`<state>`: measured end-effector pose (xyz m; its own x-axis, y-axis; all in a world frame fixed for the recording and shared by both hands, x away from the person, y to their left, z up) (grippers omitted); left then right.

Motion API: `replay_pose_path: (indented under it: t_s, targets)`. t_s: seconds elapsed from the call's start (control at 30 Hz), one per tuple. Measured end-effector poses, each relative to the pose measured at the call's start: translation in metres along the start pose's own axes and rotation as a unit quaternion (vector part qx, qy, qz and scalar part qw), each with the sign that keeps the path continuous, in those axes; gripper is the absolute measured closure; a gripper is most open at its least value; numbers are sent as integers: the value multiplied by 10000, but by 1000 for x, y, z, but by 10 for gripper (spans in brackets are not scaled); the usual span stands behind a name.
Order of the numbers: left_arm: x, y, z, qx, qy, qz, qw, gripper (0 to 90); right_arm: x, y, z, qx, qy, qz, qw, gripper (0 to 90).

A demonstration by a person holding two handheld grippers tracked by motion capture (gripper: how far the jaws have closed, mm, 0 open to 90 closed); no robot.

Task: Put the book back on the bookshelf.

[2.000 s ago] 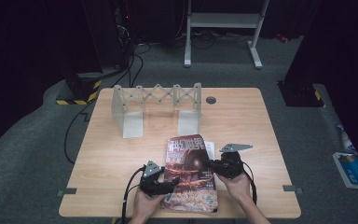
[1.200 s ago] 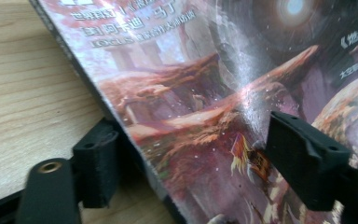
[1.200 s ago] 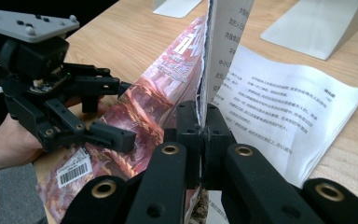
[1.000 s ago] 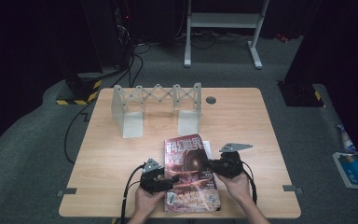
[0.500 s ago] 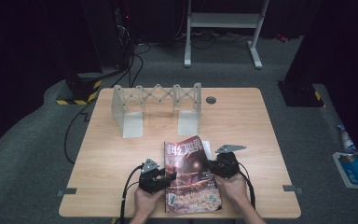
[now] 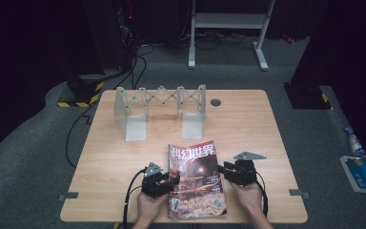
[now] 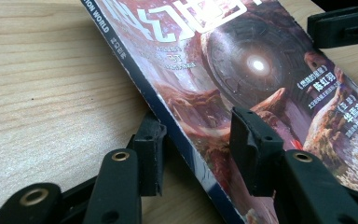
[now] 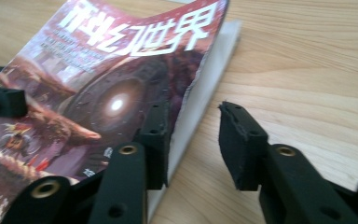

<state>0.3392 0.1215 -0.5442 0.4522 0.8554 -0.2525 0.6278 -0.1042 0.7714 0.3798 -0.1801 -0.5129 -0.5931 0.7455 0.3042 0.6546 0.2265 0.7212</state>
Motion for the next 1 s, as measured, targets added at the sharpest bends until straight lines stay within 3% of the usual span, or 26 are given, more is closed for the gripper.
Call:
replay_pose_path:
  t_s: [0.1, 0.23, 0.47, 0.57, 0.83, 1.0]
  targets:
    - [0, 0, 0, -7, 2, 9, 10000, 567, -2, -2, -1, 93, -200, -9, 9998, 743]
    - [0, 0, 0, 12, 3, 3, 10000, 566, -5, -4, 12, 332, -461, -102, 9983, 845]
    - [2, 4, 2, 93, -74, 3, 9999, 545, -4, -2, 24, 380, -401, -38, 9985, 865]
    - [3, 7, 4, 169, -64, 101, 9998, 530, 0, 3, 29, 509, -459, -210, 9974, 887]
    - [6, 9, 6, 120, -169, -47, 9998, 510, 0, 6, 33, 549, -410, -305, 9972, 896]
    - [9, 10, 7, 145, -351, -189, 9991, 473, 1, 8, 37, 528, -347, -339, 9974, 896]
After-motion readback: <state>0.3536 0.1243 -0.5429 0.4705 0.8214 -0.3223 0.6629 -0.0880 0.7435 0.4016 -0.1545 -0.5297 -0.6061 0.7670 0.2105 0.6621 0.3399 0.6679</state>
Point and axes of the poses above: each handheld gripper's, and its own axes: z roughly forward along the jaws, y roughly out of its top, x roughly to its left, the point moved 2 cm from there along z, roughly forward along the jaws, and after that the axes turned 7 degrees about y, right-handed, at the moved point
